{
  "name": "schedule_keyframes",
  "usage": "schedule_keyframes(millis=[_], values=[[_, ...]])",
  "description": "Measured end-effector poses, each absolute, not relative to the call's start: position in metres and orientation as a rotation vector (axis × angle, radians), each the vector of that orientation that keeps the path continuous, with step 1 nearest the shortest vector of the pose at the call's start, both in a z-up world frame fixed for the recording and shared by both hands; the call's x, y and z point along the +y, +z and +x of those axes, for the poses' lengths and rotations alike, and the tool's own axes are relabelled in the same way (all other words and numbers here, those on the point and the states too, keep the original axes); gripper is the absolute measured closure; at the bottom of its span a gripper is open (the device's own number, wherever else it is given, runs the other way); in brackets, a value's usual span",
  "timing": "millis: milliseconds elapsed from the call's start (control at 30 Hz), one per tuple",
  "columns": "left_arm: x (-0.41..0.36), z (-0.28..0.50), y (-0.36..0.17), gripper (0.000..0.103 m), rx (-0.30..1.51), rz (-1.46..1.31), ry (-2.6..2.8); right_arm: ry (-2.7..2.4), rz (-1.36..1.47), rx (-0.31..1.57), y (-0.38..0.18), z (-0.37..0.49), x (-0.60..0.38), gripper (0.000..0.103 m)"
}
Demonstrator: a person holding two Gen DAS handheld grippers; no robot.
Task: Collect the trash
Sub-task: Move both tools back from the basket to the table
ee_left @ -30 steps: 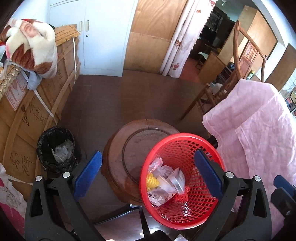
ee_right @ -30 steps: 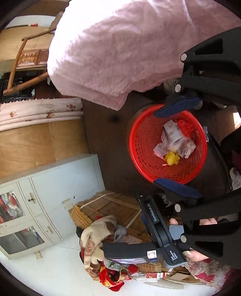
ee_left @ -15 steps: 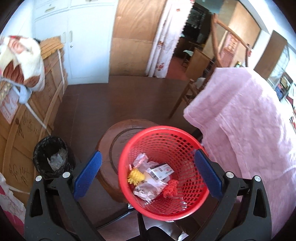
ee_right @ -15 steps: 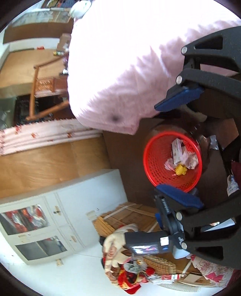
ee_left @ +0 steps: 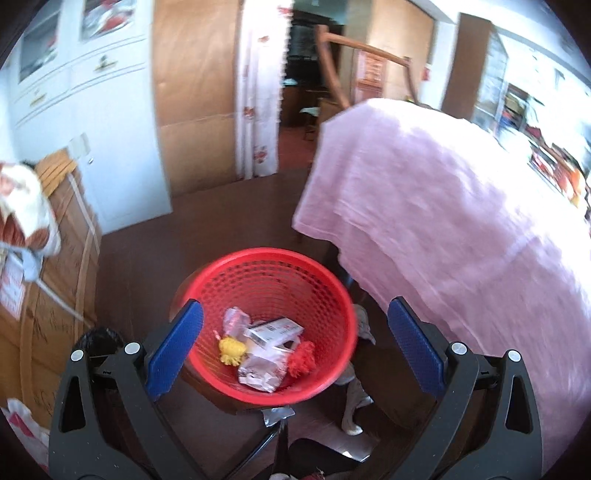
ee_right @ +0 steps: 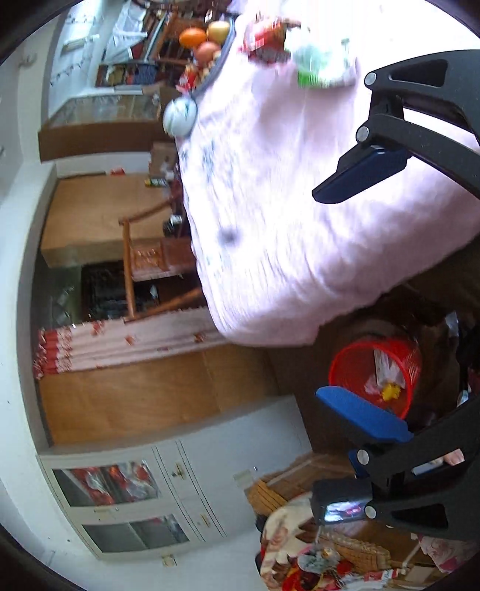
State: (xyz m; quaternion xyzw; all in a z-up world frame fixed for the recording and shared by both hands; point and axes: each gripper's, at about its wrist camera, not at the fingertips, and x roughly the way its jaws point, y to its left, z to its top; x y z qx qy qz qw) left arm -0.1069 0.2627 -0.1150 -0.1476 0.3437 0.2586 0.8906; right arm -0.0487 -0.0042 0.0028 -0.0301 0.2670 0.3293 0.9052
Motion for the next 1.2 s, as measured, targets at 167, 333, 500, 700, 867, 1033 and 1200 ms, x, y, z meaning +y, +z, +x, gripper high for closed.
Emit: schedule_keyframes(millis=[167,333,500,700,867,1033,1200], values=[[0.237,-0.106,-0.11,0.007,0.737,-0.271,0.44,0.543,-0.061,0.53,0.008,-0.037,-0.062,0.006],[0.218,-0.101,-0.105,0.007,0.728,-0.253,0.421,0.428,-0.056,0.531,0.011,-0.016,-0.113,0.006],[0.208,-0.094,-0.106,0.007,0.756,-0.257,0.412,0.352,-0.049,0.532,0.011,-0.002,-0.152,0.006],[0.204,-0.084,-0.109,0.007,0.792,-0.263,0.41,0.273,-0.099,0.576,0.003,0.022,-0.181,0.006],[0.194,-0.074,-0.11,0.007,0.813,-0.23,0.415,0.262,-0.141,0.624,-0.001,0.046,-0.188,0.006],[0.181,-0.062,-0.112,0.007,0.835,-0.196,0.414,0.284,-0.169,0.644,-0.001,0.067,-0.187,0.006],[0.166,-0.05,-0.108,0.007,0.852,-0.165,0.398,0.297,-0.152,0.687,-0.021,0.086,-0.194,0.006]])
